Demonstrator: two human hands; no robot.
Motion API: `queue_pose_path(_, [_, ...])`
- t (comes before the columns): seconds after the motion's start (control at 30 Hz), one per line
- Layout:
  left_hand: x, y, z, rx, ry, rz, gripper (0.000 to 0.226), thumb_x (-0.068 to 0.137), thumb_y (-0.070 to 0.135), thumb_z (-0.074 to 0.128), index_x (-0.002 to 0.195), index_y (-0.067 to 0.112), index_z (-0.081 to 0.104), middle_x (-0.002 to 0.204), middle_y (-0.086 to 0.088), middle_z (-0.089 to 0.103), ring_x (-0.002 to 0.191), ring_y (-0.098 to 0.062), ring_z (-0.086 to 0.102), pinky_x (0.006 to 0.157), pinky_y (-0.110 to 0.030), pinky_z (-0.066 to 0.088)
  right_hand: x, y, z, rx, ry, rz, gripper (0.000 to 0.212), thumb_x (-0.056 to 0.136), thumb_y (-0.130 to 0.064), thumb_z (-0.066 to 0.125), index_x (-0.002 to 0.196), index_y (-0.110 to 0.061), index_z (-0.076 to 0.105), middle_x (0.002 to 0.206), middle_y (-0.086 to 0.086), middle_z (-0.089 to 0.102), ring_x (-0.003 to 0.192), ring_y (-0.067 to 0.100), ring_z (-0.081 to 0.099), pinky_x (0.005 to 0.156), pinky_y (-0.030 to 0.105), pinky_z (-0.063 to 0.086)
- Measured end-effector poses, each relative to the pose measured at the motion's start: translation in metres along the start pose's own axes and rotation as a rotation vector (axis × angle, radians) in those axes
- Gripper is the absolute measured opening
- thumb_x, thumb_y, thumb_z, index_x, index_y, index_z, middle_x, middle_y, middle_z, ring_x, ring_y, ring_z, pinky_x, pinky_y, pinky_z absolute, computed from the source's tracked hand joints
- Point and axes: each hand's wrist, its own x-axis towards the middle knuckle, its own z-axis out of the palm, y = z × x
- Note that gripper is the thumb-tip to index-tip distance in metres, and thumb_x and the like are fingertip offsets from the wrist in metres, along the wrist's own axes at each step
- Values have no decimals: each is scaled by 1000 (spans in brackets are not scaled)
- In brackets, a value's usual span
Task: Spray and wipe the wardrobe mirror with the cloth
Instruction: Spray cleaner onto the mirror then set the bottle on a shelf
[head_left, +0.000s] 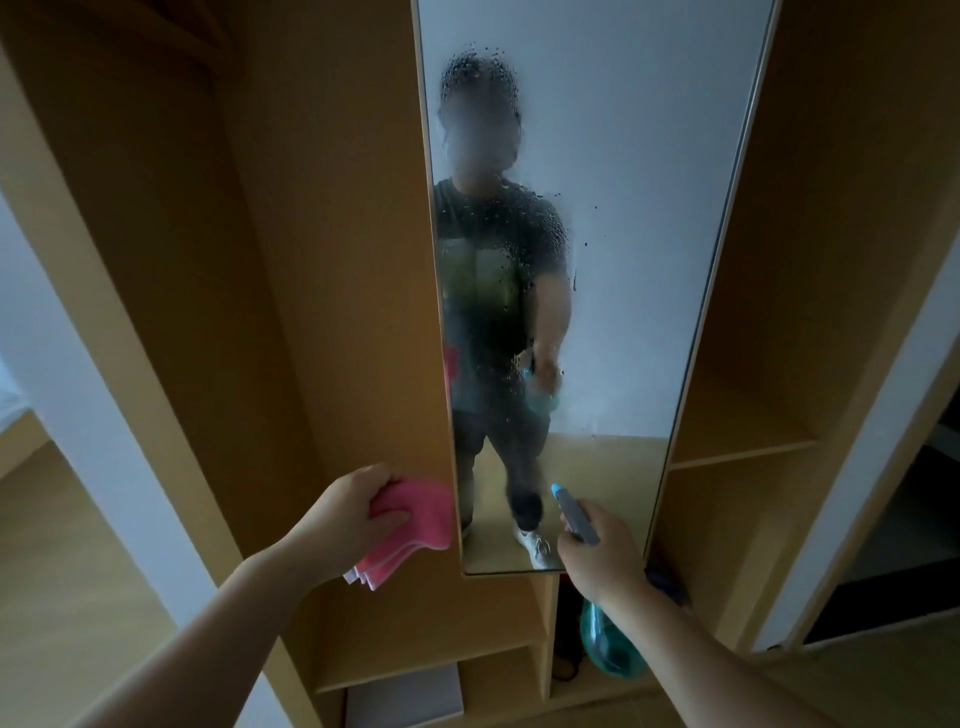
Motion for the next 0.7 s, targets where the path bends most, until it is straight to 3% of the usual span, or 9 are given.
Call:
queue_pose_path(0.1, [-2, -2, 0, 1, 2, -1, 19, 89, 24, 68, 105, 30, 61, 94, 15, 64, 81, -2, 62, 69, -21, 55, 2, -1, 4, 13, -44, -30, 24, 82, -8, 56, 70, -27, 47, 62, -3, 49, 51, 5, 43, 49, 14, 35])
queue_pose_path(0.27, [-8, -8, 1, 0, -4, -15, 20, 88, 23, 68, 106, 29, 61, 94, 16, 64, 81, -1, 62, 67, -18, 54, 1, -8, 15, 12, -145, -53, 26, 86, -8, 55, 92, -34, 54, 74, -7, 58, 61, 9, 56, 50, 11, 41])
queue_pose_path(0.57, [-18, -22, 7, 3, -16, -9, 25, 87, 22, 69, 102, 38, 58, 93, 21, 62, 83, 8, 58, 65, -11, 50, -7, -4, 34, 5, -210, -54, 20, 88, -4, 54, 97, -22, 56, 71, 8, 55, 58, 21, 50, 53, 28, 41])
queue_pose_path(0.7, [-21, -24, 12, 0, -17, -20, 27, 87, 23, 69, 101, 42, 56, 92, 23, 62, 83, 9, 58, 63, -9, 48, -8, -3, 38, 0, -190, -35, 20, 86, -4, 53, 95, -21, 56, 71, 9, 54, 59, 24, 52, 53, 27, 40])
